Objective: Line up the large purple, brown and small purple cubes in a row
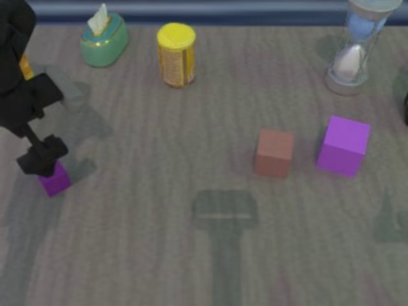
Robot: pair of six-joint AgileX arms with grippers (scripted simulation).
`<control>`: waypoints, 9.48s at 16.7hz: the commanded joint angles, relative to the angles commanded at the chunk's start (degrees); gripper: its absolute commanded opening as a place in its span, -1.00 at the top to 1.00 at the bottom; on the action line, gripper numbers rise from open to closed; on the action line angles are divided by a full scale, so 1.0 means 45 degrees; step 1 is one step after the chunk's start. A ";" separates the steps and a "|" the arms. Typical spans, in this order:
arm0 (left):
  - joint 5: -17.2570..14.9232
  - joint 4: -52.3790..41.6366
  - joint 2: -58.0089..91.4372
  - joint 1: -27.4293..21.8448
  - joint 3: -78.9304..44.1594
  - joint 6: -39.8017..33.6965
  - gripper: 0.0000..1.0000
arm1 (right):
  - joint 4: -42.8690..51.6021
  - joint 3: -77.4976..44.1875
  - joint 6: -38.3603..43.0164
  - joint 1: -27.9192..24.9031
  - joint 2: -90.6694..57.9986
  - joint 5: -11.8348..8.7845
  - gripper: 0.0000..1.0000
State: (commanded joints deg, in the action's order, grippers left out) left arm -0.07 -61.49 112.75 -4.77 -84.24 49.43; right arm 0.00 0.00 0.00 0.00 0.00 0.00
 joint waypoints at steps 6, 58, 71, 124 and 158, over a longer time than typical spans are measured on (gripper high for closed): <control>-0.0001 0.0531 0.0195 0.0029 0.0375 0.0020 -1.00 | 0.0000 0.0000 0.0000 0.0000 0.0000 0.0000 -1.00; -0.0229 -0.0152 0.0776 -0.1261 -0.1045 -0.0397 1.00 | 0.0000 0.0000 0.0000 0.0000 0.0000 0.0000 -1.00; -0.0213 -0.3632 0.5135 -1.0569 -0.8948 -0.2528 1.00 | 0.0000 0.0000 0.0000 0.0000 0.0000 0.0000 -1.00; -0.0204 -0.3767 0.5375 -1.0586 -0.9341 -0.2619 -1.00 | 0.0000 0.0000 0.0000 0.0000 0.0000 0.0000 -1.00; 0.0071 1.2523 -2.3464 0.0819 1.7423 -1.0559 -1.00 | 1.6871 -2.5164 0.8510 -0.5871 -2.9070 0.0057 -1.00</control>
State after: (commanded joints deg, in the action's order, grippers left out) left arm 0.25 -5.14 7.16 -1.08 -5.84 1.92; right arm 75.92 -113.24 38.29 -26.42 -130.82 0.25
